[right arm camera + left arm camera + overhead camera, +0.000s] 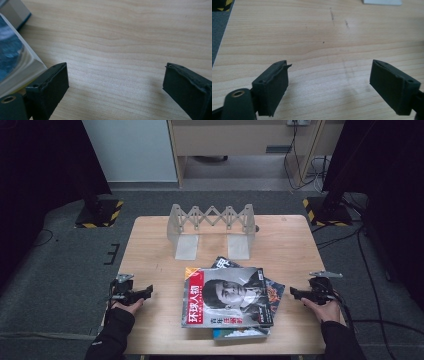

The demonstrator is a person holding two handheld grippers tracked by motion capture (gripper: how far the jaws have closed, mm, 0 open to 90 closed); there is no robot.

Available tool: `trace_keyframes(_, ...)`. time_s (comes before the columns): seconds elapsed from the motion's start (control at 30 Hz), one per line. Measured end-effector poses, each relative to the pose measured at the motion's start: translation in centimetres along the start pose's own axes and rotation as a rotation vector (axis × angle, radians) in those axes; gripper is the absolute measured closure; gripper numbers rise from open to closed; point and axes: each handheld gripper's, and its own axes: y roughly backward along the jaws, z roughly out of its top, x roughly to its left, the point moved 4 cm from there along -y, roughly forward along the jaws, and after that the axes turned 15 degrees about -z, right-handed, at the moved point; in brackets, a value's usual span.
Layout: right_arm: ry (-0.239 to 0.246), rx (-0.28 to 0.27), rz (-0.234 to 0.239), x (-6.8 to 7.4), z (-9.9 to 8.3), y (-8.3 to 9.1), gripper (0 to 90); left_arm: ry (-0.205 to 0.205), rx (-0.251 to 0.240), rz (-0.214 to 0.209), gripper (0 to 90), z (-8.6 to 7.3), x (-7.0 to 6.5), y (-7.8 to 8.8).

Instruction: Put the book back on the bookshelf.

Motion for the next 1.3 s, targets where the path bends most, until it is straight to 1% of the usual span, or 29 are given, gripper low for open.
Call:
trace_keyframes(0.03,-0.016,-0.016,0.002,0.1,0.2,0.4,8.5,-0.004,-0.002,-0.007,16.2,0.0,-0.2,0.1)
trace_keyframes(0.07,-0.016,-0.016,0.002,0.1,0.2,0.4,8.5,-0.008,-0.003,-0.017,16.2,0.1,-0.3,0.1)
trace_keyframes(0.17,-0.032,-0.016,0.029,0.5,0.5,0.8,9.1,-0.016,-0.019,-0.037,17.2,0.5,-0.8,0.4)
trace_keyframes(0.2,-0.026,-0.024,0.028,0.5,0.6,1.0,9.5,-0.015,-0.028,-0.045,17.7,0.6,-1.0,0.5)
trace_keyframes(0.23,-0.035,-0.058,0.031,0.6,0.9,1.5,10.8,-0.017,-0.038,-0.053,18.5,0.8,-1.2,0.7)
trace_keyframes(0.27,-0.035,-0.058,0.031,0.6,0.9,1.5,10.8,-0.017,-0.038,-0.053,18.9,0.8,-1.2,0.7)
trace_keyframes(0.3,-0.058,-0.085,0.038,0.6,1.3,2.1,11.7,-0.018,-0.043,-0.058,19.2,0.9,-1.3,0.8)
trace_keyframes(0.33,-0.058,-0.085,0.038,0.6,1.3,2.1,11.7,-0.02,-0.048,-0.061,19.2,1.0,-1.4,1.0)
trace_keyframes(0.37,-0.073,-0.089,0.038,0.6,1.5,2.3,11.9,-0.019,-0.055,-0.064,19.6,1.1,-1.6,1.0)
trace_keyframes(0.47,-0.073,-0.122,0.023,0.6,2.1,3.1,12.5,-0.028,-0.073,-0.067,20.0,1.4,-1.9,1.4)
trace_keyframes(0.53,-0.081,-0.13,0.029,0.7,2.4,3.5,12.5,-0.032,-0.08,-0.076,20.0,1.6,-2.2,1.5)
trace_keyframes(0.6,-0.079,-0.141,0.019,0.8,2.7,3.8,12.6,-0.031,-0.09,-0.086,20.8,1.8,-2.5,1.8)
trace_keyframes(0.67,-0.081,-0.147,0.028,0.9,3.0,4.1,12.6,-0.029,-0.101,-0.098,21.6,2.0,-2.7,1.9)
trace_keyframes(0.73,-0.096,-0.158,0.035,0.9,3.3,4.5,12.6,-0.028,-0.107,-0.108,22.7,2.1,-3.0,2.1)
trace_keyframes(0.83,-0.088,-0.179,0.032,1.0,3.7,5.1,12.6,-0.031,-0.118,-0.115,22.8,2.3,-3.5,2.3)
trace_keyframes(0.97,-0.107,-0.2,0.056,1.2,4.3,5.8,12.6,-0.041,-0.14,-0.135,24.2,2.7,-4.2,2.7)
trace_keyframes(1.03,-0.101,-0.202,0.053,1.2,4.4,6.0,12.6,-0.045,-0.151,-0.146,24.7,2.8,-4.6,3.0)
trace_keyframes(1.1,-0.109,-0.206,0.06,1.5,4.6,6.4,12.6,-0.046,-0.155,-0.16,25.0,2.9,-4.9,3.1)
trace_keyframes(1.2,-0.103,-0.214,0.072,2.1,4.9,6.7,12.6,-0.043,-0.15,-0.174,24.9,2.9,-5.4,3.1)
trace_keyframes(1.3,-0.082,-0.213,0.081,2.7,5.1,6.9,12.6,-0.055,-0.14,-0.188,24.7,2.9,-5.9,3.2)
